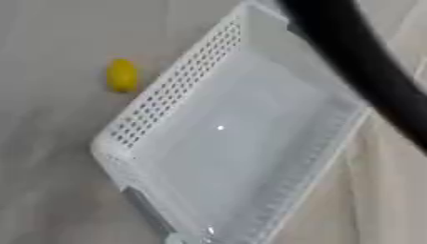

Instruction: Pick up objects on the table and place them in the box.

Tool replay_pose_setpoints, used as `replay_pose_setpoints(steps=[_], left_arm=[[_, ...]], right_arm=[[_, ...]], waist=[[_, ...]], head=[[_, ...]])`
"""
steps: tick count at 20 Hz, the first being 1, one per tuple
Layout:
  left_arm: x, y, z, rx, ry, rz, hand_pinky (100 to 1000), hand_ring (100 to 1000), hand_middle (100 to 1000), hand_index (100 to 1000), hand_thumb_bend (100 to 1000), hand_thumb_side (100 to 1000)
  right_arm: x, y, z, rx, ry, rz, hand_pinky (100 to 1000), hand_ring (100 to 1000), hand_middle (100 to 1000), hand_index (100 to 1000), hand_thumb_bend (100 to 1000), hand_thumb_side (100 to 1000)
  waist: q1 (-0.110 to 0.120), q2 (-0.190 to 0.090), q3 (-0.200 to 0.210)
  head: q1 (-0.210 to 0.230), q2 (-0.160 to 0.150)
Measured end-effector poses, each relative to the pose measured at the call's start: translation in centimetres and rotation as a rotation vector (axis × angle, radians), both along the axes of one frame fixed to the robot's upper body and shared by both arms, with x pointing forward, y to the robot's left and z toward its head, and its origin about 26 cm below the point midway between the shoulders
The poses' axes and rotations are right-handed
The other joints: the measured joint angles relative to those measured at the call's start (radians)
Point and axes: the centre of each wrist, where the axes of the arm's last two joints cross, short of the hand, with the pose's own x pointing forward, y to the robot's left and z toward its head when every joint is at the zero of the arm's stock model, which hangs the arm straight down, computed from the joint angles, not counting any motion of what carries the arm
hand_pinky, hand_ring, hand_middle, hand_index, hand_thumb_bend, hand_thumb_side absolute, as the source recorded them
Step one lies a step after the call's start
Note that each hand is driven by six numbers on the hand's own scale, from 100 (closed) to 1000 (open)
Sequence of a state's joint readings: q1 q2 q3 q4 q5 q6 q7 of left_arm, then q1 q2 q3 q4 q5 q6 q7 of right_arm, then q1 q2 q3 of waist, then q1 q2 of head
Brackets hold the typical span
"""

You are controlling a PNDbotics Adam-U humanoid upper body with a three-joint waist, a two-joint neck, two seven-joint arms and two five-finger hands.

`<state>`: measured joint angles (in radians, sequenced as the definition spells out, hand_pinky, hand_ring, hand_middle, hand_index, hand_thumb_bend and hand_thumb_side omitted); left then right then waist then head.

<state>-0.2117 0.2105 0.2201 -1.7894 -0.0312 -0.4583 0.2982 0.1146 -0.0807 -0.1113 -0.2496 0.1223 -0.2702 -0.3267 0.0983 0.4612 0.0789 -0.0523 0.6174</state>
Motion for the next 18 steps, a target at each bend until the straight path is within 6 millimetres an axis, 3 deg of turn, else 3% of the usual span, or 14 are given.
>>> replay_pose_setpoints(steps=[12, 18], left_arm=[[0.01, 0.0, -0.01, 0.005, 0.001, -0.002, 260, 493, 633, 739, 144, 880], [0.49, 0.33, 0.63, 0.047, 0.046, 0.039, 262, 501, 642, 745, 100, 805]], right_arm=[[0.0, 0.02, 0.0, 0.002, 0.004, 0.0, 470, 580, 676, 720, 100, 873], [0.0, 0.45, -0.07, 0.008, 0.01, -0.002, 470, 581, 677, 720, 100, 877]], waist=[[-0.002, 0.0, -0.001], [0.006, 0.0, -0.003]], head=[[0.001, -0.018], [-0.014, -0.052]])
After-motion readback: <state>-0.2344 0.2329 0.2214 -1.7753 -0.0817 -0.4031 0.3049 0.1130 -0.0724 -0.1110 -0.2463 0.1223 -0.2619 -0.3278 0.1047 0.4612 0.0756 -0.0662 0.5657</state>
